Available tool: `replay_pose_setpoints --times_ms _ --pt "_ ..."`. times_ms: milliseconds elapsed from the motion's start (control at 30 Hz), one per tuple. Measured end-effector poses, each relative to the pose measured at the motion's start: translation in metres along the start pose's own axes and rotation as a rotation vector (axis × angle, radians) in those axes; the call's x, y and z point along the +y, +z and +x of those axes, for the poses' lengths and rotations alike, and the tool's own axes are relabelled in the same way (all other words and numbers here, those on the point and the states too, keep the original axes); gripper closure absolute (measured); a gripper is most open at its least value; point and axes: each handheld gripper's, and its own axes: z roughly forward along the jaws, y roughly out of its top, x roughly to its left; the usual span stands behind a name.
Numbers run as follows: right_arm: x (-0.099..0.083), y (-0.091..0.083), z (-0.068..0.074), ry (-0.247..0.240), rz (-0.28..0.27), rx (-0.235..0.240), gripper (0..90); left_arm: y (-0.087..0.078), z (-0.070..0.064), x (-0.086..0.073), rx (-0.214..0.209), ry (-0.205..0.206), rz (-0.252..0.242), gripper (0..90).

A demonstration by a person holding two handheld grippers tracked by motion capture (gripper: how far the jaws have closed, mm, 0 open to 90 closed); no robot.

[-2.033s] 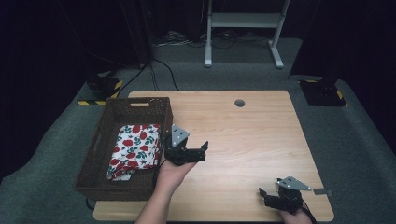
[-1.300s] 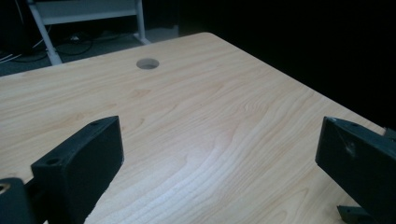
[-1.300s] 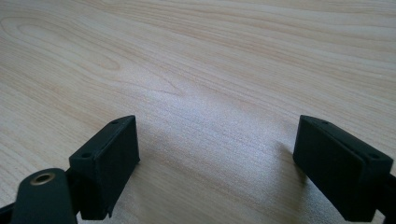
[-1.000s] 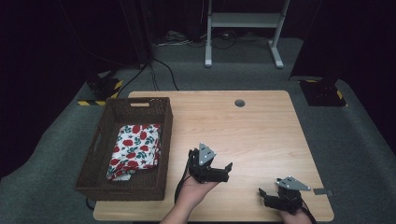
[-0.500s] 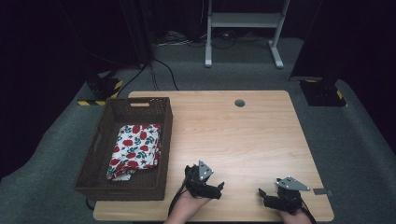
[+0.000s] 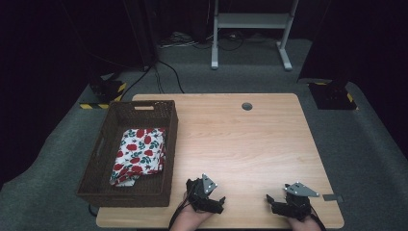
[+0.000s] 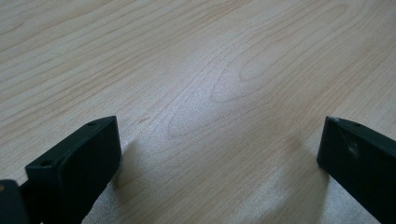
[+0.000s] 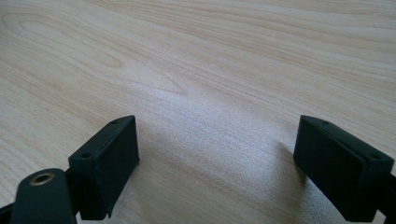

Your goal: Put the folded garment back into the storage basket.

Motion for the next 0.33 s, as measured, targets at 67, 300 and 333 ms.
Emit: replay_pose_setpoints --times_ms 67,300,333 --pt "0.0000 0.0000 0.0004 0.000 0.001 -0.001 13.7 -0.0001 0.0001 0.0000 0.000 0.001 0.001 0.1" --pt "0.0000 0.0001 0.0005 -0.003 0.002 -0.004 13.7 -0.0001 0.0002 0.0000 -0.001 0.002 0.001 0.1" --pt "0.0000 0.0001 0.0005 -0.002 0.001 -0.003 13.7 -0.0001 0.0002 0.0000 -0.001 0.002 0.001 0.1"
